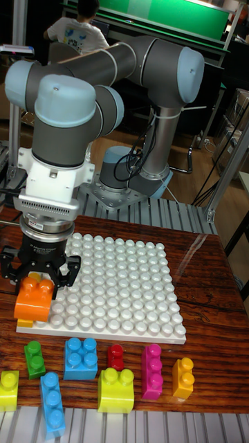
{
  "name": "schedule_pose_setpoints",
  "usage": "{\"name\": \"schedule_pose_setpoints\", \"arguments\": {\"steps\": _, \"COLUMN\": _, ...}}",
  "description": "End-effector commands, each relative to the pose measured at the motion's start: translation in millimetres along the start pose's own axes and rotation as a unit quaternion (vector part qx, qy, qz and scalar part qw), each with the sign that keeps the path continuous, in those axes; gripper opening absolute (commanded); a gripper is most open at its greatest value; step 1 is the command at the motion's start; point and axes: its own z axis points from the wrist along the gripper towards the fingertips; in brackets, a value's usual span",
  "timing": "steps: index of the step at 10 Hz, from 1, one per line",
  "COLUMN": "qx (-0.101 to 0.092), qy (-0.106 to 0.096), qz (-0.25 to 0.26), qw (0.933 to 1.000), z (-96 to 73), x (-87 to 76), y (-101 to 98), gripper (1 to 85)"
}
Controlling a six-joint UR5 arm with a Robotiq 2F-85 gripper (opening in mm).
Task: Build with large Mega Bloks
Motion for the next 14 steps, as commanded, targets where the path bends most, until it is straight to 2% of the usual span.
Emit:
{"name": "schedule_pose_setpoints", "arguments": {"steps": 1, "qx": -0.023, "qy": -0.006, "qz": -0.008, "qw": 0.9997, "z": -1.3, "x": -2.8, "y": 11.5, "gripper": 1.0}}
{"name": "schedule_pose_setpoints", "arguments": {"steps": 2, "qx": -0.036, "qy": -0.004, "qz": 0.004, "qw": 0.9993, "z": -1.7, "x": -1.7, "y": 18.0, "gripper": 1.0}}
{"name": "schedule_pose_setpoints", "arguments": {"steps": 3, "qx": -0.037, "qy": -0.006, "qz": 0.011, "qw": 0.9992, "z": -1.8, "x": -3.0, "y": 18.7, "gripper": 1.0}}
{"name": "schedule_pose_setpoints", "arguments": {"steps": 6, "qx": -0.017, "qy": -0.006, "qz": 0.026, "qw": 0.9995, "z": -9.3, "x": 31.1, "y": 7.1, "gripper": 1.0}}
{"name": "schedule_pose_setpoints", "arguments": {"steps": 10, "qx": -0.019, "qy": -0.009, "qz": 0.033, "qw": 0.9992, "z": -16.4, "x": 56.3, "y": 3.3, "gripper": 1.0}}
{"name": "schedule_pose_setpoints", "arguments": {"steps": 12, "qx": -0.022, "qy": -0.021, "qz": 0.048, "qw": 0.9984, "z": -13.2, "x": 63.5, "y": 16.8, "gripper": 1.0}}
{"name": "schedule_pose_setpoints", "arguments": {"steps": 14, "qx": -0.022, "qy": -0.027, "qz": 0.052, "qw": 0.9981, "z": -6.8, "x": 62.6, "y": 28.0, "gripper": 1.0}}
